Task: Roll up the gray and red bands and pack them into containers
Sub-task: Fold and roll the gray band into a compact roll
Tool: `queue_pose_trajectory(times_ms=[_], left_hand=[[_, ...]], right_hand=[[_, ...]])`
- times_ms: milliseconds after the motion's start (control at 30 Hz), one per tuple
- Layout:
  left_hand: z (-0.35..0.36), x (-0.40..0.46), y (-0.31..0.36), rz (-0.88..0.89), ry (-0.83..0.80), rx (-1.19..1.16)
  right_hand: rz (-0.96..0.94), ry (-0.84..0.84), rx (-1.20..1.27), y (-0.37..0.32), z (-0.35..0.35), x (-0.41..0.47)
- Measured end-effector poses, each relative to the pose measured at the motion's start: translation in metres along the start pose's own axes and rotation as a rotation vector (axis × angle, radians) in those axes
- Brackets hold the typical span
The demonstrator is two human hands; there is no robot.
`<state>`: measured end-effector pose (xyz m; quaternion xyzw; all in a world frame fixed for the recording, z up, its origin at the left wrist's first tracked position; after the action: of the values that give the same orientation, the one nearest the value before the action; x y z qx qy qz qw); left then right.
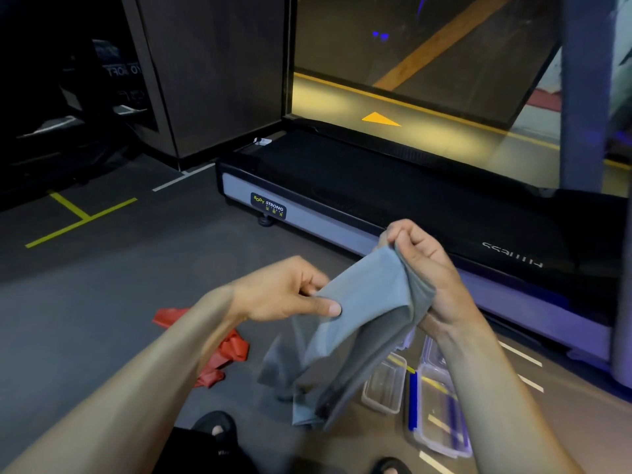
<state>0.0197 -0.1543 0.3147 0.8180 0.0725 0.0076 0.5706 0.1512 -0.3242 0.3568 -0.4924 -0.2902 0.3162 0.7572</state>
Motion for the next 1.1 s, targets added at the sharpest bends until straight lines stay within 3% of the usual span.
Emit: queue_pose_trajectory(times_ms=[233, 600, 700, 867, 1100], left_hand=[[0.0, 0.002, 0.009, 0.084, 0.116, -0.024], [0.0, -0.004, 0.014, 0.055, 0.041, -0.115], [-0.009, -0.007, 0.012, 0.0, -0.072, -0.254], [-0.013, -0.017, 0.017, 0.08, -0.213, -0.734], [-0.003, -0.013, 0.027, 0.224, -0.36, -0.906]], right_hand=[[0.0, 0.052, 0.066, -0.004, -0.009, 0.001], [0.005, 0.071, 0.053, -0.006, -0.015, 0.0], [-0.003, 0.067, -0.017, -0.006, -0.021, 0.0], [-0.003, -0.096, -0.355, 0.014, -0.007, -0.003], [0.059, 0.003, -0.155, 0.04, 0.021, -0.004]])
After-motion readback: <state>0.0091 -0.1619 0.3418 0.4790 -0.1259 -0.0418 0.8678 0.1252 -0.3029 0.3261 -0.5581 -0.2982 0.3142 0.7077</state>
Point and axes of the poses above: each hand's wrist, its own x-axis towards the middle knuckle, its own z-axis out of the palm, y = z × x, the point moved 2 cm from there along x, towards the middle knuckle, and after that the axes turned 10 degrees about y, right-handed, at the moved point
